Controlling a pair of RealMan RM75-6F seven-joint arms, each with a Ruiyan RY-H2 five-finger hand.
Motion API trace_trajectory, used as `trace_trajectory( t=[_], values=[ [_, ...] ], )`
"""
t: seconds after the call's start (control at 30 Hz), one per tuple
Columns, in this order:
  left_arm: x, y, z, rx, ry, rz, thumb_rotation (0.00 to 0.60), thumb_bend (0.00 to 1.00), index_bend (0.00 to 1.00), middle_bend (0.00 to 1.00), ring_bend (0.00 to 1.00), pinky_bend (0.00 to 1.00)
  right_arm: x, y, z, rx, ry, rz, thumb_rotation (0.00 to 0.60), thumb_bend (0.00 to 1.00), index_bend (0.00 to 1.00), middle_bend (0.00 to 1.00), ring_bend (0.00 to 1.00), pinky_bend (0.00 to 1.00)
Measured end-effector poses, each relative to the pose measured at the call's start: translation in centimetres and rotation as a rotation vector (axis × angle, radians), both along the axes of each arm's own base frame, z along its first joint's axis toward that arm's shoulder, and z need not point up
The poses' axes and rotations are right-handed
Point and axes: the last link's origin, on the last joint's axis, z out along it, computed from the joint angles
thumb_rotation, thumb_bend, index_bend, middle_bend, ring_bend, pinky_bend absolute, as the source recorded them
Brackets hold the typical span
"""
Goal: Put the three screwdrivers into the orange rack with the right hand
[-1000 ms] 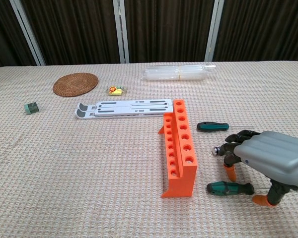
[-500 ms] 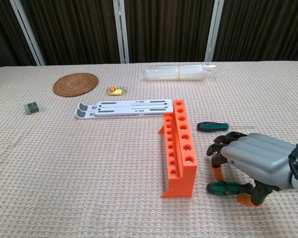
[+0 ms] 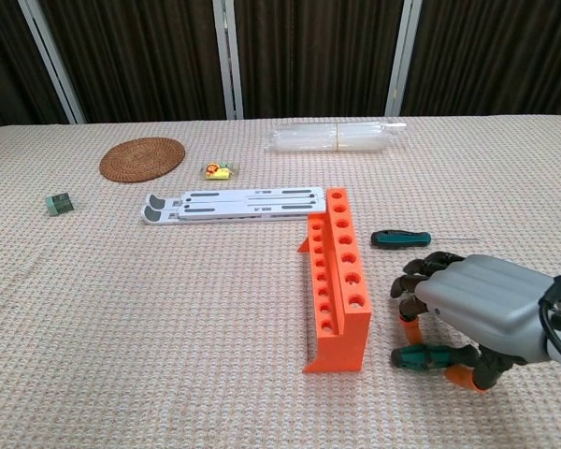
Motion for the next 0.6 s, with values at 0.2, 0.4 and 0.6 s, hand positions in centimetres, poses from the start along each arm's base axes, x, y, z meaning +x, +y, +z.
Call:
trace_trajectory(
  t=[0.2, 0.4, 0.6],
  values=[
    [0.0, 0.0, -0.1, -0.007, -0.008, -0.001, 0.6, 0.2, 0.03, 0.0, 0.0, 0.0, 0.0, 0.0, 0.1, 0.003, 0.006, -0.005, 0.6, 0.33, 0.52, 0.14, 0.0, 0.0],
    [0.0, 0.0, -0.3, -0.016, -0.009, -0.001, 0.6, 0.2, 0.03, 0.0, 0.0, 0.0, 0.4, -0.3, 1.4, -0.003, -0.055, -0.029, 0.6, 0.34, 0.56, 0.18, 0.0, 0.0],
    [0.5, 0.1, -0.6, -0.028, -0.008, -0.017, 0.6, 0.2, 0.03, 0.0, 0.0, 0.0, 1.1, -1.1, 3.6, 0.012, -0.24, -0.132, 0.6, 0.35, 0.6, 0.21, 0.0, 0.0]
  ],
)
